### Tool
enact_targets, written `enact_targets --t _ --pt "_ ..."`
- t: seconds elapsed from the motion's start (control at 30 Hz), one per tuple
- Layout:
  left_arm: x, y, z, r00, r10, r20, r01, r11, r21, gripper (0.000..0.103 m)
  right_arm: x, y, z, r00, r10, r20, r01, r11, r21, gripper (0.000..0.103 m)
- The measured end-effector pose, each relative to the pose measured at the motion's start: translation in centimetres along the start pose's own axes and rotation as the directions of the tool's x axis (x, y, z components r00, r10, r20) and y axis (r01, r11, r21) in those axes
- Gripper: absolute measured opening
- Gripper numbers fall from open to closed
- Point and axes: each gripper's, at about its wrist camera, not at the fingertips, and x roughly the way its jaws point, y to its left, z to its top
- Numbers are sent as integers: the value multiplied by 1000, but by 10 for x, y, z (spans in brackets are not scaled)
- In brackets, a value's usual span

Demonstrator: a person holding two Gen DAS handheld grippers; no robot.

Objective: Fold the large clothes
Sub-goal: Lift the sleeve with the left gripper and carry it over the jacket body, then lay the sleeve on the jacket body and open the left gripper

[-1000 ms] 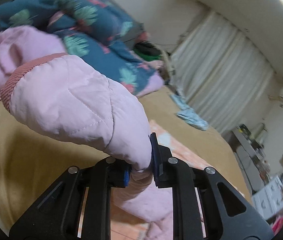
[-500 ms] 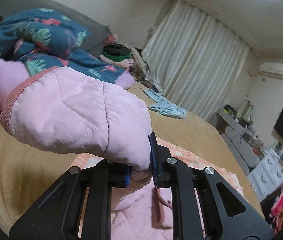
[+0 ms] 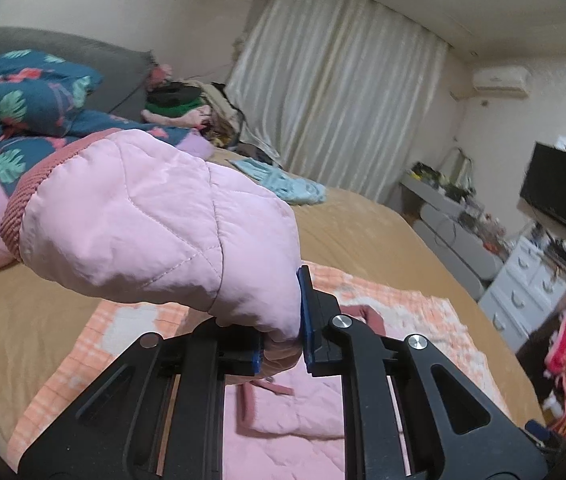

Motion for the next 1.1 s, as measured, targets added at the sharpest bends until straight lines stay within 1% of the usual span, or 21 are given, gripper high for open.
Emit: enact_targets --t 0.23,0.5,0.7,0.83,1.1 --pt "22 -43 -17 997 -40 -59 46 994 97 7 -5 -18 -3 1000 -11 0 11 1000 26 99" --pt "49 -84 -47 986 -84 -147 112 976 189 7 -2 -42 -7 999 -39 -13 40 998 56 99" --pt "67 -111 -76 972 -101 -211 156 952 265 7 1 -62 -12 998 -61 -25 63 994 91 99" --pt "78 -124 -97 962 -103 -251 179 937 300 7 5 -74 -17 997 -74 -35 77 991 111 99" --pt "104 -148 -144 937 -74 -341 213 897 388 8 12 -100 -25 994 -98 -56 106 981 160 99"
